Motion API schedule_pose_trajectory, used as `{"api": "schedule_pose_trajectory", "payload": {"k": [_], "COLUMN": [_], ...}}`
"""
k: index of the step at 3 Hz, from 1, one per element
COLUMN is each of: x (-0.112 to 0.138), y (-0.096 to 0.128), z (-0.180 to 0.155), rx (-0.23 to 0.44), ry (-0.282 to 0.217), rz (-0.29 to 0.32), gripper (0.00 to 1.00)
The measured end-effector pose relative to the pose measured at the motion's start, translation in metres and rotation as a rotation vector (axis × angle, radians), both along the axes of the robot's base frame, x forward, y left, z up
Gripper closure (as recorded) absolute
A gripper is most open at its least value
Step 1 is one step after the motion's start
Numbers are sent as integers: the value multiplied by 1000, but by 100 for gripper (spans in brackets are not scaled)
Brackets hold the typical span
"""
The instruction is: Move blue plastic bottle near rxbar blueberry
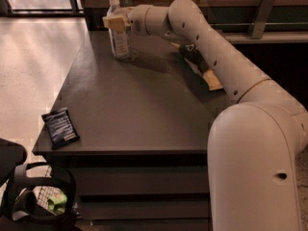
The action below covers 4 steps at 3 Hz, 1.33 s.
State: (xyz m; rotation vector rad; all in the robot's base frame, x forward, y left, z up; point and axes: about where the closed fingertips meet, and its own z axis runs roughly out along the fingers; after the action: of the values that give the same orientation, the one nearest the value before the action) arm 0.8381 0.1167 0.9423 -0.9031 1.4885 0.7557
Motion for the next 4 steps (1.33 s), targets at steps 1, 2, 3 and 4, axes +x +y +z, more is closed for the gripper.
{"api": "schedule_pose_trajectory", "payload": {"k": [1, 2, 3, 4], "x": [0, -2, -6, -35], "y": [2, 6, 6, -7], "z": [0, 2, 7, 47], "rx": [0, 5, 4, -20], "ry": [1, -1, -7, -64], "rz": [2, 17, 20, 13], "gripper": [100, 100, 100, 100]}}
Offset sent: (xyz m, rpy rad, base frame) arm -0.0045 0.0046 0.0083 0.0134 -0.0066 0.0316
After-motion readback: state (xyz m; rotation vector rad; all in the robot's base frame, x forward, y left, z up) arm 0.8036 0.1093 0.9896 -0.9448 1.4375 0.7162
